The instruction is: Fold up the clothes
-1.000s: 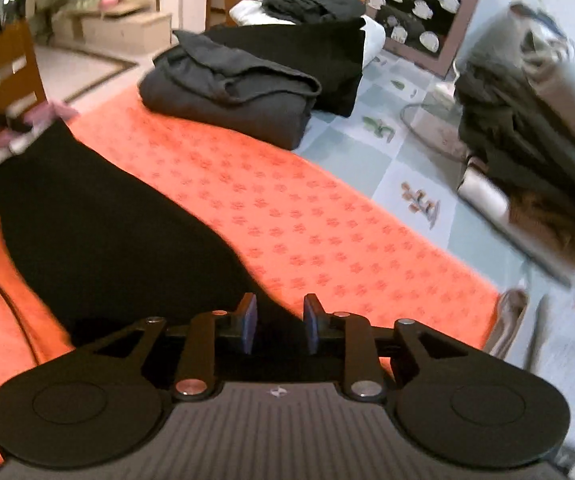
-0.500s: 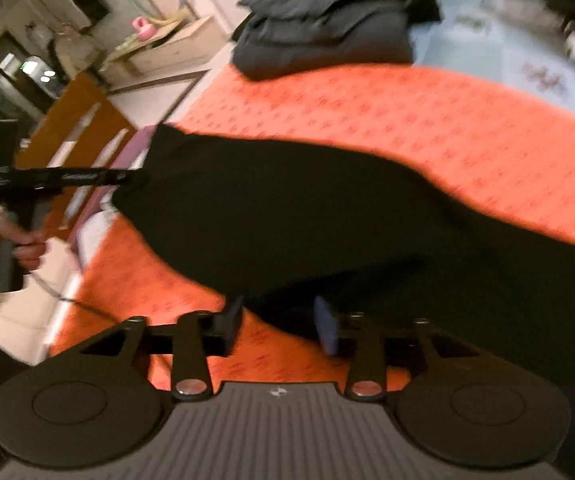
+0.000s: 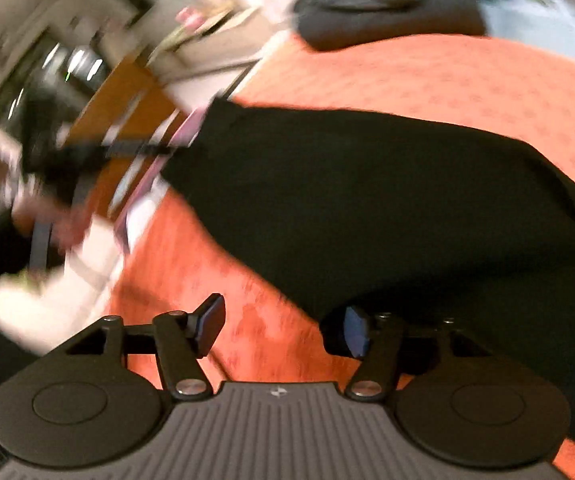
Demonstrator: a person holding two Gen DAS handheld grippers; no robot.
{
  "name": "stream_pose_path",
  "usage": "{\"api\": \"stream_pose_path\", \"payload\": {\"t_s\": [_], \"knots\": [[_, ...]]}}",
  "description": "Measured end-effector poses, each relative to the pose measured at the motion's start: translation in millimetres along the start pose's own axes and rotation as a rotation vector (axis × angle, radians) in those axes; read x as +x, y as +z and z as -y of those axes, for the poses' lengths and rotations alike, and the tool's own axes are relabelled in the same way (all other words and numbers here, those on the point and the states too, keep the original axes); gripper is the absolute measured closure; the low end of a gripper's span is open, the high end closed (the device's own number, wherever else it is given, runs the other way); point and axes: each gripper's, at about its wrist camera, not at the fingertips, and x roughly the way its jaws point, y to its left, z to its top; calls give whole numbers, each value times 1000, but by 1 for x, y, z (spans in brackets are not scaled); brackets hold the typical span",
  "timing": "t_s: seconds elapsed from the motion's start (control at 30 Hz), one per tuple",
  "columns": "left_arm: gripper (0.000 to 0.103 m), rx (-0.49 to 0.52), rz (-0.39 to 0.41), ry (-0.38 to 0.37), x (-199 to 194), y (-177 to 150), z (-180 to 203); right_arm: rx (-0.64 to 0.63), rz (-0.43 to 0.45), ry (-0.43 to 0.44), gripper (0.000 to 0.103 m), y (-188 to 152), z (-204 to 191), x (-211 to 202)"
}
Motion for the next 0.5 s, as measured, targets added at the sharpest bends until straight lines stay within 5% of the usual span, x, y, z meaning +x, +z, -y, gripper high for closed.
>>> {"api": "stream_pose_path", "payload": {"t_s": [0.23,0.5], "knots": [[55,19,9,19,0,0,1,-83,-46,81,39,-43,-7,-43],[55,96,102,8,-24,-5,18,-39,60,-126,39,-88,-6,-95]]}}
